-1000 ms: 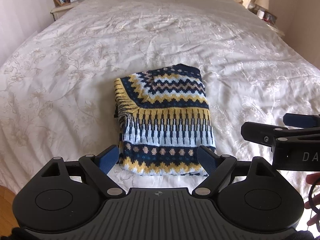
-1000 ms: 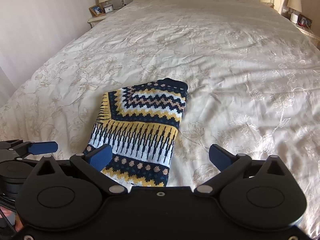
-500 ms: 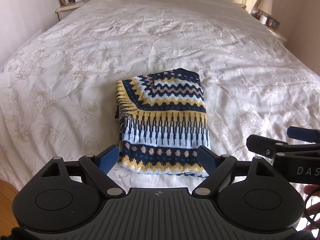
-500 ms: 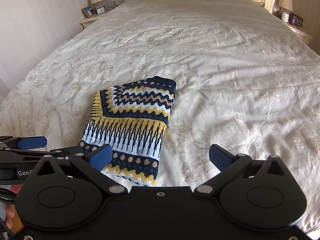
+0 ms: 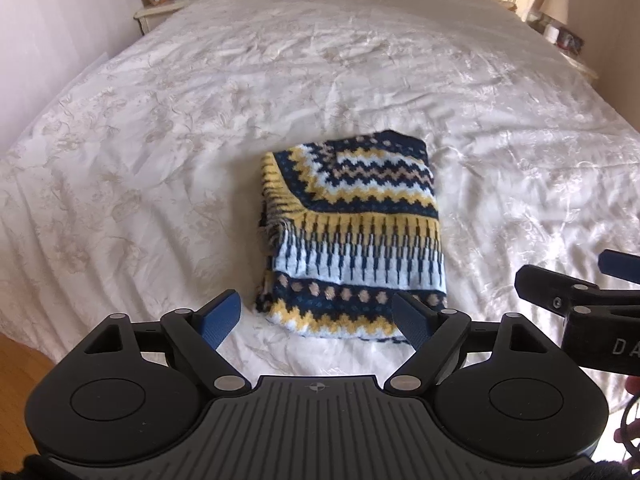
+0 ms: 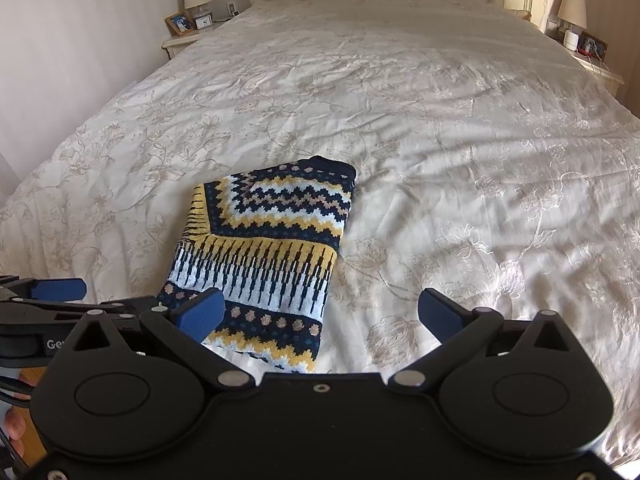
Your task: Fold small clothes
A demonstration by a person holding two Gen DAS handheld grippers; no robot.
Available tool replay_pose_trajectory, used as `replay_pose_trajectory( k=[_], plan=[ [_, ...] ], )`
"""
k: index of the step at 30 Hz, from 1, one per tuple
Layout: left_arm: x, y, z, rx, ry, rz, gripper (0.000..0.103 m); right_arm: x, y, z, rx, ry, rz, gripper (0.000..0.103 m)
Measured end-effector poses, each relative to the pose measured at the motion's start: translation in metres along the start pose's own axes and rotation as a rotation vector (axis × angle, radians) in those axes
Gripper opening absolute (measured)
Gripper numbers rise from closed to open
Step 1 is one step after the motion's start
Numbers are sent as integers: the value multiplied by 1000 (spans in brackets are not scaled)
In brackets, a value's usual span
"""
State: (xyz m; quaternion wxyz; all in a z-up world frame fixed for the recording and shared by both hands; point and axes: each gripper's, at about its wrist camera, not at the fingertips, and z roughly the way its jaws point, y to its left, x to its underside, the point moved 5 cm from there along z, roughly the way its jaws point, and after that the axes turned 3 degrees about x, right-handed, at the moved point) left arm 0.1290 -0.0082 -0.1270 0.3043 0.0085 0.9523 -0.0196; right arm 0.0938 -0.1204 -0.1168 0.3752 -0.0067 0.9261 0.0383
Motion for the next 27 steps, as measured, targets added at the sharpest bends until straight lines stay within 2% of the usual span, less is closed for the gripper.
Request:
replay_pose_trajectory(
  k=[5, 14, 23, 27],
  plan=[
    [-2, 2, -4, 21, -16, -15, 78, 0, 1, -1, 5, -3, 3, 102],
    [-5, 5, -6, -31, -11, 5, 78, -3, 0, -3, 11, -9, 6, 102],
    [-5, 9, -8, -6, -38, -18, 78, -3, 2, -2, 17, -4, -2, 102],
    [-5, 8, -4, 10, -24, -14, 78, -3, 1, -2, 18, -3, 1, 102]
  ],
)
